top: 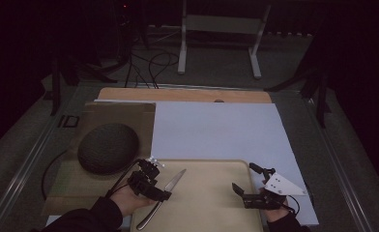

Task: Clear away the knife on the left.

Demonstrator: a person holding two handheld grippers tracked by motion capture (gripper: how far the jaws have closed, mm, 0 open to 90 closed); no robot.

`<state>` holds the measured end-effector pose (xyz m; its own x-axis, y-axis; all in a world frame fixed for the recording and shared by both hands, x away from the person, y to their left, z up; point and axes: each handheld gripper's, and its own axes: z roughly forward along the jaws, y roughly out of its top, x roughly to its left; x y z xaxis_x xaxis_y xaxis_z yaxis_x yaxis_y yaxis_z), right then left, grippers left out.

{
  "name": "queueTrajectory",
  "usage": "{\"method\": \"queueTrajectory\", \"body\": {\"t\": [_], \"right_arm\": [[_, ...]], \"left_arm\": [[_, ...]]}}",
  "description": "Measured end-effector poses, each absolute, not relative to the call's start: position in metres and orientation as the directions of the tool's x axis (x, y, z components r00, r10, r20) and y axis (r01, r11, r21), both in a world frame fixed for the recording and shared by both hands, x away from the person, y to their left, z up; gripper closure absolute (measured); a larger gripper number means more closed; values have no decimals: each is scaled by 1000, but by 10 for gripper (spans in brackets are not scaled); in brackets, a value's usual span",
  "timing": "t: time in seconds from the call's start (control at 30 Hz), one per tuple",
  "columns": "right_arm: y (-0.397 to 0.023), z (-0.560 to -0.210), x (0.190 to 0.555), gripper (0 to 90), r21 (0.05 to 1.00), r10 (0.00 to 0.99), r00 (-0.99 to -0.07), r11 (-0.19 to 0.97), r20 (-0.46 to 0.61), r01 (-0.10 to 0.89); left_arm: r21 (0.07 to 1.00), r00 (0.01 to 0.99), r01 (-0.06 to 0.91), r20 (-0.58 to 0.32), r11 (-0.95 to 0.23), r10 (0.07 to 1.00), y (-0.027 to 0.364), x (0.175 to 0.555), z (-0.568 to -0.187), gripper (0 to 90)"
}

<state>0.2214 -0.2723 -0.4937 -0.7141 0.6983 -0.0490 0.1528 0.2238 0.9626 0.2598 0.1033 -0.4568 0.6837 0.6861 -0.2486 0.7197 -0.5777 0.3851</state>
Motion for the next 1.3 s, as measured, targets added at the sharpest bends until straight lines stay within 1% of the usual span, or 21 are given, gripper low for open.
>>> {"method": "queueTrajectory", "body": {"t": [0.03, 0.07, 0.1, 0.2, 0.3, 0.37, 0.43, 0.47, 0.57, 0.63, 0.67, 0.7, 0.73, 0.8, 0.83, 0.87, 1.03, 1.1, 1.17, 1.3], "right_arm": [[-272, -494, 221, 90, 963, 699, -714, 223, -49, 152], [-272, -494, 221, 89, 963, 698, -714, 222, -49, 152], [-272, -494, 221, 90, 963, 698, -714, 223, -48, 152], [-273, -494, 222, 90, 963, 696, -716, 223, -49, 152], [-272, -494, 221, 90, 964, 696, -716, 221, -48, 151], [-273, -494, 221, 90, 964, 695, -717, 221, -48, 150], [-273, -494, 222, 90, 964, 696, -716, 218, -47, 150], [-273, -494, 222, 90, 964, 696, -717, 218, -46, 150], [-273, -494, 222, 90, 964, 694, -718, 220, -48, 149], [-273, -494, 222, 90, 964, 693, -720, 219, -46, 150], [-273, -494, 222, 90, 964, 693, -719, 219, -45, 151], [-273, -494, 222, 90, 964, 693, -719, 218, -44, 151], [-273, -494, 222, 90, 964, 693, -719, 219, -44, 151], [-273, -494, 222, 90, 964, 692, -721, 218, -44, 150], [-273, -494, 222, 92, 964, 692, -721, 217, -43, 151], [-273, -494, 222, 92, 964, 692, -721, 219, -45, 151], [-273, -494, 222, 92, 964, 693, -720, 218, -45, 150], [-273, -494, 222, 92, 964, 693, -719, 218, -44, 151], [-273, -494, 222, 93, 964, 694, -719, 217, -43, 152], [-273, -494, 222, 92, 964, 694, -719, 218, -45, 150]], "left_arm": [[396, 690, 713, -249, -579, 679, 102, 260, -456, 173], [405, 704, 700, -258, -588, 661, 102, 260, -456, 164], [425, 719, 682, -240, -595, 653, 100, 259, -456, 159], [477, 772, 618, -221, -625, 596, 95, 257, -457, 159], [529, 818, 557, -216, -640, 534, 91, 258, -459, 182], [571, 827, 536, -211, -622, 520, 89, 259, -460, 240], [595, 840, 519, -225, -613, 493, 87, 263, -462, 314], [608, 842, 513, -218, -606, 494, 86, 264, -463, 338], [639, 869, 468, -208, -611, 448, 83, 267, -467, 442], [647, 890, 427, -179, -632, 419, 80, 268, -470, 537], [649, 896, 414, -167, -639, 411, 78, 268, -472, 569], [645, 902, 402, -159, -650, 401, 77, 269, -473, 636], [646, 904, 395, -147, -653, 401, 75, 269, -475, 655], [648, 911, 382, -142, -659, 388, 72, 271, -479, 722], [649, 912, 377, -134, -661, 388, 70, 272, -481, 734], [645, 914, 372, -131, -667, 384, 69, 273, -483, 777], [640, 908, 386, -134, -664, 398, 65, 280, -494, 877], [632, 904, 390, -125, -670, 409, 65, 283, -498, 896], [624, 900, 400, -126, -672, 418, 64, 285, -502, 899], [606, 892, 406, -102, -684, 440, 64, 289, -506, 900]]}}
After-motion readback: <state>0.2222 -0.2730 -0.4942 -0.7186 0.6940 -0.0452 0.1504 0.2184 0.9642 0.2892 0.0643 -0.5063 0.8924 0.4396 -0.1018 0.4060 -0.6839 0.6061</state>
